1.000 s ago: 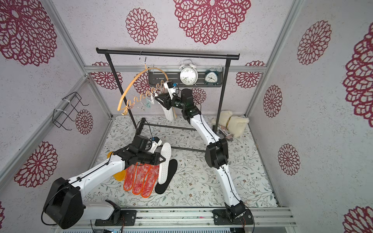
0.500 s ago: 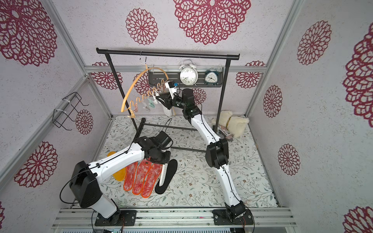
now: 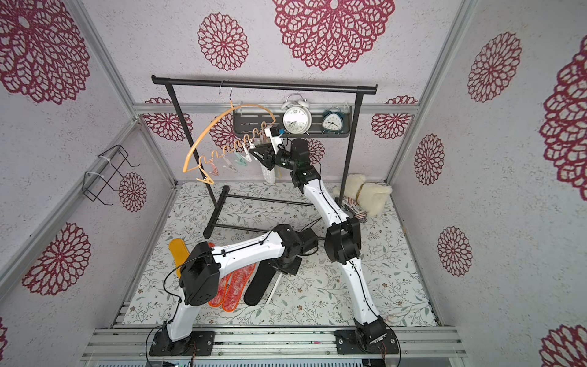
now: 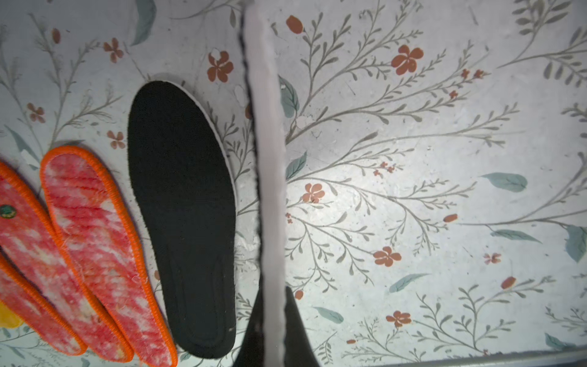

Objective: Take the shoe insoles off the hanger
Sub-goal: Place the insole at the center of the board.

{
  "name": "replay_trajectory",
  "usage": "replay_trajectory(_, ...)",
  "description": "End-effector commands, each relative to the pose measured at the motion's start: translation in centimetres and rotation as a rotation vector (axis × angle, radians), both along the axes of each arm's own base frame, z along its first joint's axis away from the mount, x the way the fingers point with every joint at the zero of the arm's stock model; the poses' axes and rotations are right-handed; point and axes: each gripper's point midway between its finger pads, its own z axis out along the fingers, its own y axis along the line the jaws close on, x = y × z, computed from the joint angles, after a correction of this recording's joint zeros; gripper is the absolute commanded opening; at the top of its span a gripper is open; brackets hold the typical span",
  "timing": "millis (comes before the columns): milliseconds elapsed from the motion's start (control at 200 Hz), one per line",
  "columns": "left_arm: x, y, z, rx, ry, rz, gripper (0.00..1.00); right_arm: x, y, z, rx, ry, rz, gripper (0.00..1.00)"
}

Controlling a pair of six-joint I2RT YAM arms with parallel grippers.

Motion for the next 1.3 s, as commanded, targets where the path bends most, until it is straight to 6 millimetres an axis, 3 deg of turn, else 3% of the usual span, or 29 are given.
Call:
replay_trajectory(0, -0.3, 0.5, -0.2, 0.059, -0.001, 0.005, 0.01, 0.8, -0.8, 0.0, 0.016, 0.018, -0.011, 0.07)
replay_trajectory(220, 0.3, 2.6, -0.2, 0.155, -0.055, 0.04, 0.01, 0.7, -0.7, -0.3, 0.016, 0.025, 0.005, 0.07)
replay_trajectory(440, 0.2, 2.7, -1.2, 0.175, -0.032, 0.04, 0.05, 0.8, -0.6, -0.4, 0.019, 0.031, 0.008, 0.07)
replay_trajectory(515, 0.4, 1.9, -1.4, 0.142, -0.027, 0.039, 0.08, 0.8, -0.6, -0.6, 0.017, 0.032, 0.01, 0.07)
replay_trajectory(590, 0.0, -0.3, -2.2, 0.054, 0.009, 0.027, 0.17, 0.7, -0.6, -0.4, 0.018, 0.027, 0.009, 0.07)
replay_trajectory(730, -0.7, -1.7, -3.0, 0.015, 0.034, -0.003, 0.52, 0.8, -0.7, -0.5, 0.018, 0.033, 0.011, 0.07)
replay_trajectory(841, -0.8, -2.5, -2.5, -0.029, 0.031, -0.007, 0.59, 1.0, -0.8, -0.7, 0.016, 0.036, 0.008, 0.07)
replay_trajectory(1151, -1.1, -1.8, -0.2, -0.105, 0.002, -0.033, 0.59, 1.3, -1.3, -1.2, -0.005, 0.046, -0.001, 0.07)
replay_trajectory(1261, -1.4, 0.3, 1.2, -0.118, -0.051, -0.057, 0.59, 1.4, -1.5, -1.1, -0.009, 0.044, -0.006, 0.07)
replay_trajectory(1296, -1.5, 1.2, 2.7, -0.149, -0.084, -0.063, 0.59, 1.5, -1.6, -1.2, -0.008, 0.046, -0.009, 0.07)
